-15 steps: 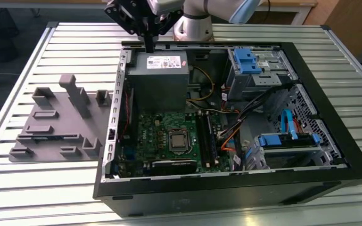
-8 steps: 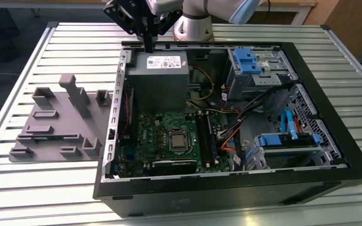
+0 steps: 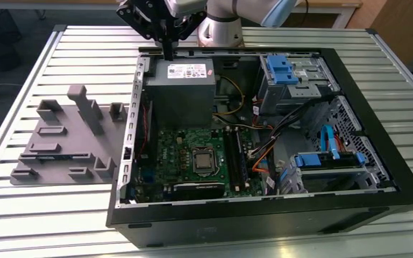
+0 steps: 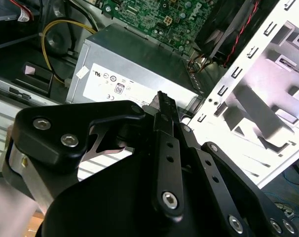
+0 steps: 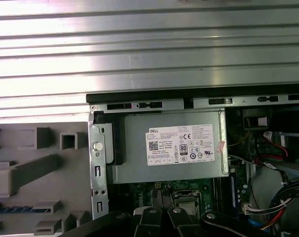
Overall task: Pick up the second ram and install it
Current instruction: 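Reach for the second ram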
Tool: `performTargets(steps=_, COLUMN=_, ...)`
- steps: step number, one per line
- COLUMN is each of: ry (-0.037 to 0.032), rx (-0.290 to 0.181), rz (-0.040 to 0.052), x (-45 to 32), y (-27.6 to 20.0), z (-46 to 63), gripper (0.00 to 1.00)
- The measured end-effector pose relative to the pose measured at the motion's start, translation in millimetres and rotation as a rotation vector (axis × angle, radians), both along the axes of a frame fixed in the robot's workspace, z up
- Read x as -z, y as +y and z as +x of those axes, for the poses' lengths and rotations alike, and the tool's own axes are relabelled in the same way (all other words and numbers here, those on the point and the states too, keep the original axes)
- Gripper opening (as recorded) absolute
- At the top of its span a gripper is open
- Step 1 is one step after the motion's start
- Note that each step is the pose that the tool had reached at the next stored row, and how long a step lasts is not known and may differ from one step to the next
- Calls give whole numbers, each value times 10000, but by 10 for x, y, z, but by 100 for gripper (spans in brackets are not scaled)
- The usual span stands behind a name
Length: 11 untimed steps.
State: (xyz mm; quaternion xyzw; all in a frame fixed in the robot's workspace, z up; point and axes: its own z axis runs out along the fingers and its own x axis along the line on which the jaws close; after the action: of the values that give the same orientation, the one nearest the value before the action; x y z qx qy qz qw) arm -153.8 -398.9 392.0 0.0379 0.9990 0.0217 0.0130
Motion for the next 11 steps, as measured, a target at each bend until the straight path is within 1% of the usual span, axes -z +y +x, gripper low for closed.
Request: performTargets(steps=11, ry=-1, rx=0, rz=0, x=3, y=0, z=-24, gripper=11)
